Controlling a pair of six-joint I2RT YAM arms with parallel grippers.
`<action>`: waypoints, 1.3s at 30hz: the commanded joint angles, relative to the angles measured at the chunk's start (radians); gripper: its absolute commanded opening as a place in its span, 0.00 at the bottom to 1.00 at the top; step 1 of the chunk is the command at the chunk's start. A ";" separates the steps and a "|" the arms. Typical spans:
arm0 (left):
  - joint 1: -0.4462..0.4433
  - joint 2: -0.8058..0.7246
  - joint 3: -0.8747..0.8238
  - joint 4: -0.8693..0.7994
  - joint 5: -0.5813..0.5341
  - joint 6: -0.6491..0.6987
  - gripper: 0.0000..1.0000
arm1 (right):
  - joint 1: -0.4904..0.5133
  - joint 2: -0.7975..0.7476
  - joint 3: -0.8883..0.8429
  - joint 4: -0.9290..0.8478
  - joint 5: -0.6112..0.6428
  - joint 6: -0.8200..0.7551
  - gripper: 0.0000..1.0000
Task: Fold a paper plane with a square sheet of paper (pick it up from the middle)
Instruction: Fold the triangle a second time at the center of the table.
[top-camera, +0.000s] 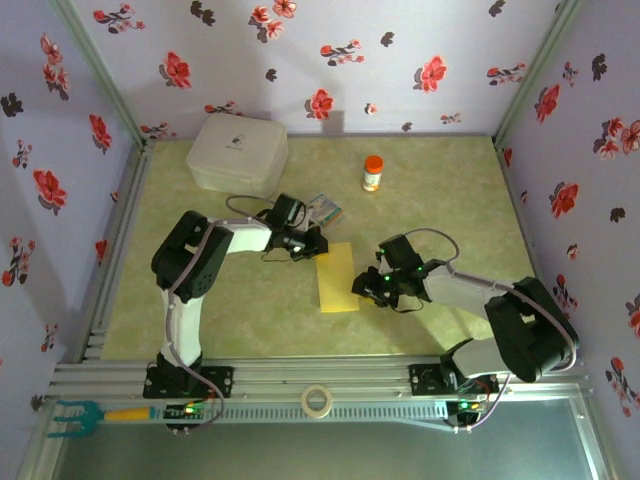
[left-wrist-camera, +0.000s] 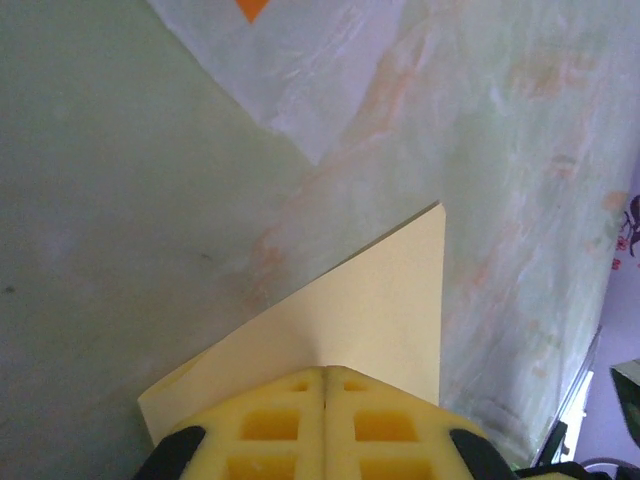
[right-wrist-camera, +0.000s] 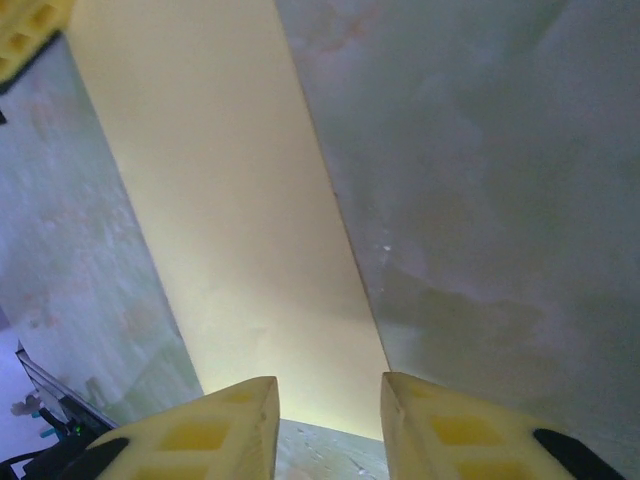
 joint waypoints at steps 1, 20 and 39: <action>0.015 0.026 -0.060 -0.022 -0.027 0.024 0.01 | 0.009 0.009 -0.018 -0.015 -0.018 0.004 0.37; 0.020 0.021 -0.083 0.005 -0.023 0.009 0.00 | 0.028 0.019 -0.048 0.013 -0.052 0.043 0.39; 0.020 0.027 -0.090 0.018 -0.025 -0.007 0.00 | 0.031 0.028 -0.055 0.109 -0.104 0.072 0.35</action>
